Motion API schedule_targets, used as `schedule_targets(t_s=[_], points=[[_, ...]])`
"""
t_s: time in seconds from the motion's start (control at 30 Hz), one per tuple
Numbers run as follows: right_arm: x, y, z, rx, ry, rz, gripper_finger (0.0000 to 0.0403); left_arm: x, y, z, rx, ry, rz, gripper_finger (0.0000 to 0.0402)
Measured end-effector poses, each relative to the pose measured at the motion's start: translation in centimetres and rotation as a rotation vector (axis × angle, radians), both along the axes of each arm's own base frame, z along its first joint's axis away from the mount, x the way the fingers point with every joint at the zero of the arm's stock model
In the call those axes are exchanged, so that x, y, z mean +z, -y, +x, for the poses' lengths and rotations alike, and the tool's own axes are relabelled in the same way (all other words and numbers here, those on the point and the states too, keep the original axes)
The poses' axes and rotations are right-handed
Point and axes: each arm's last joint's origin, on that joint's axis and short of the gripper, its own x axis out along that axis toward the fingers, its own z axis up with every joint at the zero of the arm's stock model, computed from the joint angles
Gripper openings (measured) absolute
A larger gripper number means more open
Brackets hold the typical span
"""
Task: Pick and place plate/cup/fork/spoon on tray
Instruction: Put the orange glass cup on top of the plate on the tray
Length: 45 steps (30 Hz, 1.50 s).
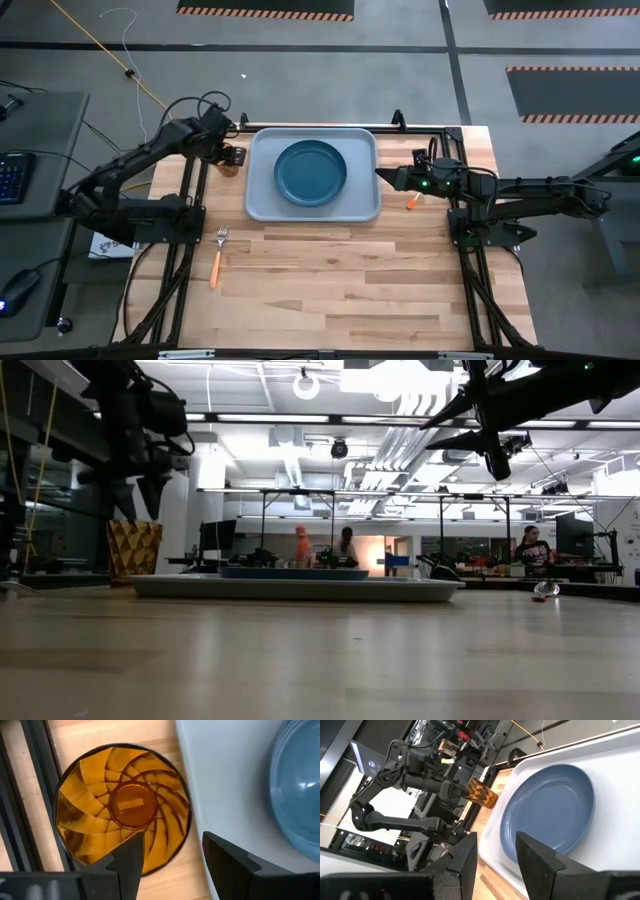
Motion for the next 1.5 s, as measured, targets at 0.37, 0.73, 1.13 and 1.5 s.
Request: schedule_targets(t_s=[0.37,0.73,1.13,1.5], points=[[0.0,0.0,0.0,0.004,-0.011,-0.019,0.0126,-2.5,-1.5,1.0,-0.071,-0.118,-0.088,0.0176],[0.0,0.0,0.0,0.005,-0.011,-0.02,0.0126,-3.9,-2.2,1.4,-0.151,-0.199,-0.118,0.0018],[0.0,0.0,0.0,-0.002,-0.018,-0.04,0.0126,5.3,-4.0,4.2,-0.322,-0.031,0.15,0.0005],[0.0,0.0,0.0,-0.002,-0.019,-0.042,0.0126,5.1,-6.8,13.1,-0.508,-0.112,0.117,0.0003]])
